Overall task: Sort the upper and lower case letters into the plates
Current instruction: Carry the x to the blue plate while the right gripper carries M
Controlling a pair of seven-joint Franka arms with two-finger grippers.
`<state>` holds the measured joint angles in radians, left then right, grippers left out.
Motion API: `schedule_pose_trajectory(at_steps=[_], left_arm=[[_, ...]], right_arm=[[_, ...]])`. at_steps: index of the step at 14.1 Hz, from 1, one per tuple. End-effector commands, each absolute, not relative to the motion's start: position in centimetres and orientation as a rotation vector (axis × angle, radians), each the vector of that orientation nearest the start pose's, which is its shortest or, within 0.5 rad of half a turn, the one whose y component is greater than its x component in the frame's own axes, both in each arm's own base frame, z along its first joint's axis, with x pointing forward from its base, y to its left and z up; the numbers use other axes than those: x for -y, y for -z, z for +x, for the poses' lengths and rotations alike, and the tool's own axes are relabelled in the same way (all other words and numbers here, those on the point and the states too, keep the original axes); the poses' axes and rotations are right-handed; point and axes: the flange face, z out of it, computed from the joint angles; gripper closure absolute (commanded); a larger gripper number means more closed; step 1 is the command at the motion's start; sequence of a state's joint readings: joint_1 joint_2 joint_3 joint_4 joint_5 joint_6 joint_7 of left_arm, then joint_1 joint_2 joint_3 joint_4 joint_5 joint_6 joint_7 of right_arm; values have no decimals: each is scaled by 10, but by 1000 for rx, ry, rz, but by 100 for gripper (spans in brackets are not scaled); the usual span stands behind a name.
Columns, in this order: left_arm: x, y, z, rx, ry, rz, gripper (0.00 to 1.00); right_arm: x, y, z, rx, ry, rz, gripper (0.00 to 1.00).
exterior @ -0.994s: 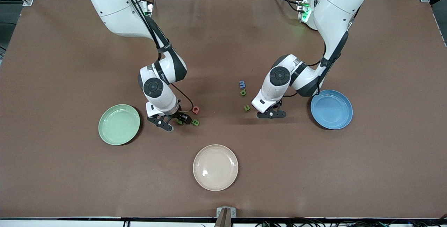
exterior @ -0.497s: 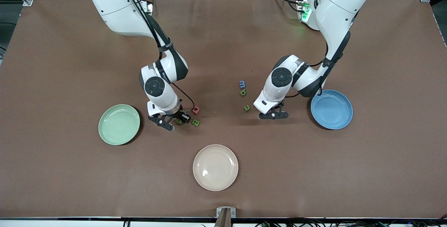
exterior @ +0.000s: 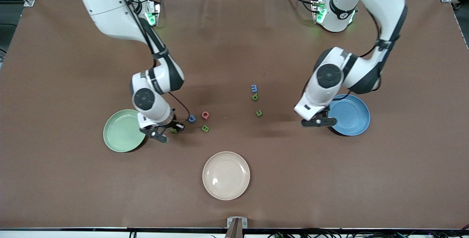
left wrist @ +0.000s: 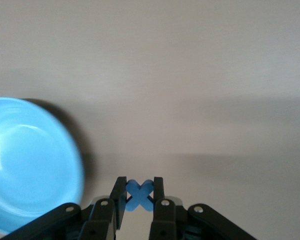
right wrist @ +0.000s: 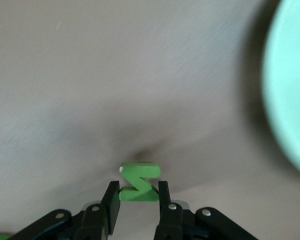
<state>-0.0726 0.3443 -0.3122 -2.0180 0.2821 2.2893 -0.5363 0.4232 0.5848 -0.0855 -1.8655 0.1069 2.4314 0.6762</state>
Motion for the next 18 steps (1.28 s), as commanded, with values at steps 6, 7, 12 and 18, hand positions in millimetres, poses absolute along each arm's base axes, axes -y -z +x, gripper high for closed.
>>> schedule_pose_trajectory(at_steps=[6, 7, 12, 18], left_arm=[[58, -250, 536, -241, -91, -3029, 88], [46, -246, 537, -274, -93, -3034, 88], [13, -215, 537, -350, -118, -3041, 87], [4, -189, 529, -375, -150, -3040, 86]], right_arm=[[-33, -248, 615, -258, -137, -3090, 100], [-15, -240, 611, -248, -132, -3089, 100], [-2, -209, 596, -224, -101, -3081, 99], [-10, -205, 593, -220, -123, -3072, 4]])
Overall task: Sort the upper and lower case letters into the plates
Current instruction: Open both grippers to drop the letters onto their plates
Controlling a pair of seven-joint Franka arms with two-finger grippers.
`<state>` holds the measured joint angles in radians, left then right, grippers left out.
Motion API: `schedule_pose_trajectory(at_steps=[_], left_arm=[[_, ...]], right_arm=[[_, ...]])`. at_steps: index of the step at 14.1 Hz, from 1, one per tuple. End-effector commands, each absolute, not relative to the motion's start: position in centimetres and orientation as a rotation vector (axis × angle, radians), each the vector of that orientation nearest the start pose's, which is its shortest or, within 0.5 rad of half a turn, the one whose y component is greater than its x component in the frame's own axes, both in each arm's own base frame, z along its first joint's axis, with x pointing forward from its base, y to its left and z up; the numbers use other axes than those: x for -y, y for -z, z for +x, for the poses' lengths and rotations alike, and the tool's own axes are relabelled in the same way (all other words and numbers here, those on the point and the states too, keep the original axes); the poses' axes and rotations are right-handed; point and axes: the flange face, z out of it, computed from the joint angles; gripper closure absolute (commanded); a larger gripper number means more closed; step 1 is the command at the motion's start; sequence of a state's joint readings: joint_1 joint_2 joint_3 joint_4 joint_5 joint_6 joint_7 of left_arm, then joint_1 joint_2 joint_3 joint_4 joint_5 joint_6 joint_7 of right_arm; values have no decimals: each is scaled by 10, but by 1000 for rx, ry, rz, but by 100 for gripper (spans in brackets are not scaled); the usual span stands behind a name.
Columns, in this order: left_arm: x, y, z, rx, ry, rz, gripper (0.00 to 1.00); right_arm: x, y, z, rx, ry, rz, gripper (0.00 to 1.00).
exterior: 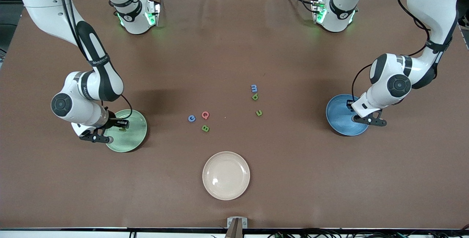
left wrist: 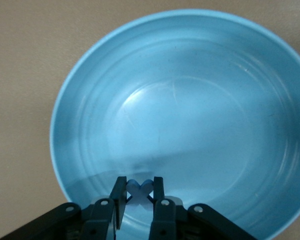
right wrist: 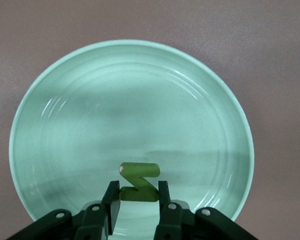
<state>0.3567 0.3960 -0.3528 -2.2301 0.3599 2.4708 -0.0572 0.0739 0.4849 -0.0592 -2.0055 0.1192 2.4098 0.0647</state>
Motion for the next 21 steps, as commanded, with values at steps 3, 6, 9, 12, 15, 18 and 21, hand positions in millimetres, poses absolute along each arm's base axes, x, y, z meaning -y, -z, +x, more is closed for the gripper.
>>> schedule_pose_trajectory(at_steps=[3, 6, 9, 12, 15, 18, 21], left_arm=[[-3, -186, 529, -382, -144, -3034, 84], [-4, -194, 532, -386, -123, -3028, 49], [9, -218, 539, -395, -64, -3011, 0], [59, -246, 545, -357, -36, -3023, 0], [128, -262, 543, -198, -5, -3064, 0], [189, -267, 540, -63, 12, -3103, 0], [255, -272, 535, 142, -3, -3114, 0]], right_arm=[[-15, -210, 595, -227, -134, -3070, 0], [-18, -226, 606, -216, -153, -3065, 0], [-18, -238, 614, -214, -169, -3061, 0], [-12, -252, 617, -222, -136, -3060, 0], [-3, -286, 609, -209, -232, -3053, 0], [7, -346, 630, -469, -134, -3033, 0], [18, -361, 631, -453, -130, -3054, 0]])
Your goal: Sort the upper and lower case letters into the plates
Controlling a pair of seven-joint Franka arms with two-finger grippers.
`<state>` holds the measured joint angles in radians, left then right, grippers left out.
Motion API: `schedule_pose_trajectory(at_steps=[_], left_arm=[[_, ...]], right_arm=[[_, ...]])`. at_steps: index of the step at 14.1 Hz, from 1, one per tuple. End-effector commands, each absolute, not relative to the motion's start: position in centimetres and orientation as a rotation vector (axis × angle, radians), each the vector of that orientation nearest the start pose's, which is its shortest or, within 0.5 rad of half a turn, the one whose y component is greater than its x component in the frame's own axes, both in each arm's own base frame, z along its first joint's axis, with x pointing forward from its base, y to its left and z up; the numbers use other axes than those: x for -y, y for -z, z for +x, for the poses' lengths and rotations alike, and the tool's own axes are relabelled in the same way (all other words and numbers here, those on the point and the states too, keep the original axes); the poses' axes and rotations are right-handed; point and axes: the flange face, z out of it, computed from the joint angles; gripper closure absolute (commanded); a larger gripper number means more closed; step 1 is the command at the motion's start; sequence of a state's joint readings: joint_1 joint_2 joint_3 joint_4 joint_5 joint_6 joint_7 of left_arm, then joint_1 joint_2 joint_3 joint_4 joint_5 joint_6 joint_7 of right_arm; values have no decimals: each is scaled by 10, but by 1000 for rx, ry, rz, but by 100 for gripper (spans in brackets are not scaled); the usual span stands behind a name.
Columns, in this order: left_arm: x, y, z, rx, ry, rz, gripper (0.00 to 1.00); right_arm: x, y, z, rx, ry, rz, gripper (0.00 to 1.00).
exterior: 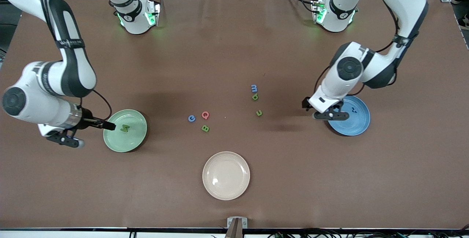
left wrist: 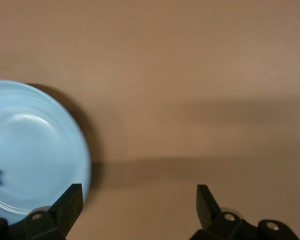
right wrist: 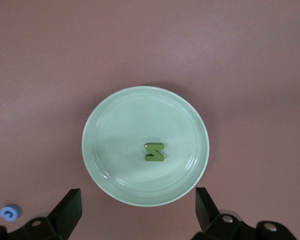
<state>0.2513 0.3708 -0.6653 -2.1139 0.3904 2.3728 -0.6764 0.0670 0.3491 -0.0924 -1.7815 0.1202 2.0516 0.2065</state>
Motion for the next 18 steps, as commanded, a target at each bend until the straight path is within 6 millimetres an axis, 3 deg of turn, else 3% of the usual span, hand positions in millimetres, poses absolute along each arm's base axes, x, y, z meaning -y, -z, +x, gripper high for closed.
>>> schedule_pose_trajectory(at_steps=[1, 3, 5, 8, 11, 14, 16, 18], left_arm=[[276, -269, 535, 258, -11, -3125, 0], [312, -262, 535, 496, -36, -3128, 0], [345, -258, 532, 620, -49, -3129, 0], [377, -242, 533, 813, -81, -3098, 0], [402, -219, 536, 906, -30, -3036, 0], [416, -202, 538, 997, -4, -2985, 0], [422, -193, 534, 979, -9, -2991, 0], [424, -183, 531, 963, -21, -2988, 0]], right_arm=[[12, -368, 638, -403, -92, -3055, 0], [14, -392, 635, -386, -99, -3061, 0], [5, -395, 621, -365, -227, -3047, 0], [-15, -402, 608, -565, -297, -3031, 0], [-65, -390, 608, -618, -239, -3040, 0], [-142, -381, 602, -652, -151, -3034, 0], [-183, -361, 600, -700, -112, -3025, 0], [-210, -344, 597, -699, -88, -3024, 0]])
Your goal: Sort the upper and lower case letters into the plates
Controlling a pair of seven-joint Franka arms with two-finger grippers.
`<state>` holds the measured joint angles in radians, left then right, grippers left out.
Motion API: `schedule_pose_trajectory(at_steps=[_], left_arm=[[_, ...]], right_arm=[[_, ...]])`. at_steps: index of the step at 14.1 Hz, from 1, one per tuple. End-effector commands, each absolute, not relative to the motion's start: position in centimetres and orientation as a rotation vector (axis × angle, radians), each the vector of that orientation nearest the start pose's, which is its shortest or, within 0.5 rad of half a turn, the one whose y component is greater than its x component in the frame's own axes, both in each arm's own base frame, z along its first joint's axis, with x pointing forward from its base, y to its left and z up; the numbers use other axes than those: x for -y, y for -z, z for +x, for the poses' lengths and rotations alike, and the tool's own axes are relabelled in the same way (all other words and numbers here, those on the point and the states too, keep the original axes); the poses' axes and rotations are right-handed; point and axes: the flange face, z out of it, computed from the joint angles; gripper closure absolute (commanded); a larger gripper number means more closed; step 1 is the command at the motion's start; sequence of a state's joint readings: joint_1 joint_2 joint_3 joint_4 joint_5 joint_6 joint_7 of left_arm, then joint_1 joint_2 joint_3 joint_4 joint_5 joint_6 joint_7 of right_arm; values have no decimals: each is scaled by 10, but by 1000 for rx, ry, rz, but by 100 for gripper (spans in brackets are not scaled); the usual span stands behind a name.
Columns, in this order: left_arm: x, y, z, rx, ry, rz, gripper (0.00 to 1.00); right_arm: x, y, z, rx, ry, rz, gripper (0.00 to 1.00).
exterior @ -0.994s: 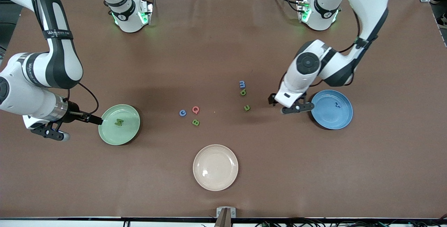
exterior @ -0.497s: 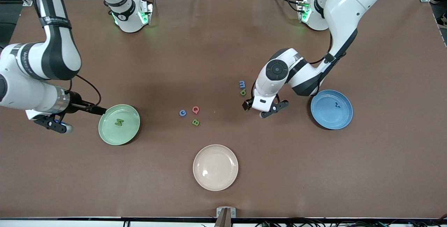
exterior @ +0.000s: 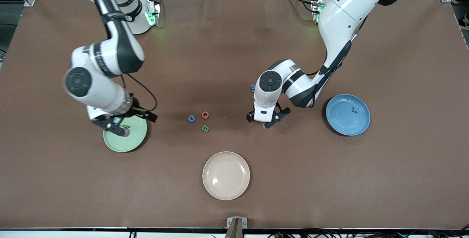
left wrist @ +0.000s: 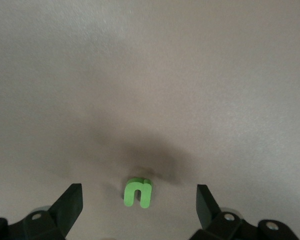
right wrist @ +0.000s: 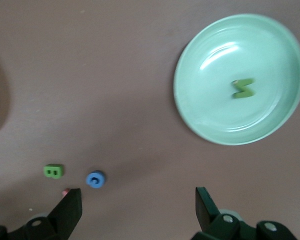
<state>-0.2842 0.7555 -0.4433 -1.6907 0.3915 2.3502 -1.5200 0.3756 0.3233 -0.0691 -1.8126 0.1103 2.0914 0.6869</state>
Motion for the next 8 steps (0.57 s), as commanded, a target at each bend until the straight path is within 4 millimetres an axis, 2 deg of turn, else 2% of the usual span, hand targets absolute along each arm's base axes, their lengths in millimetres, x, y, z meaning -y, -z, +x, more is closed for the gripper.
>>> schedule_pose_trajectory(at_steps=[1, 3, 4, 6, 8], left_arm=[[424, -181, 530, 961, -23, -2986, 3], [425, -178, 528, 952, -28, -2985, 12], [424, -177, 528, 955, -31, -2983, 20], [426, -177, 527, 957, -42, -2988, 28], [425, -177, 526, 968, -45, -2982, 36]], right_arm=[[-226, -332, 593, -703, -77, -3024, 0], [-247, -297, 579, -753, -25, -3001, 0], [-254, -277, 573, -789, 0, -2987, 0], [-267, -240, 567, -880, 6, -2969, 0], [-284, -218, 562, -929, 27, -2950, 0]])
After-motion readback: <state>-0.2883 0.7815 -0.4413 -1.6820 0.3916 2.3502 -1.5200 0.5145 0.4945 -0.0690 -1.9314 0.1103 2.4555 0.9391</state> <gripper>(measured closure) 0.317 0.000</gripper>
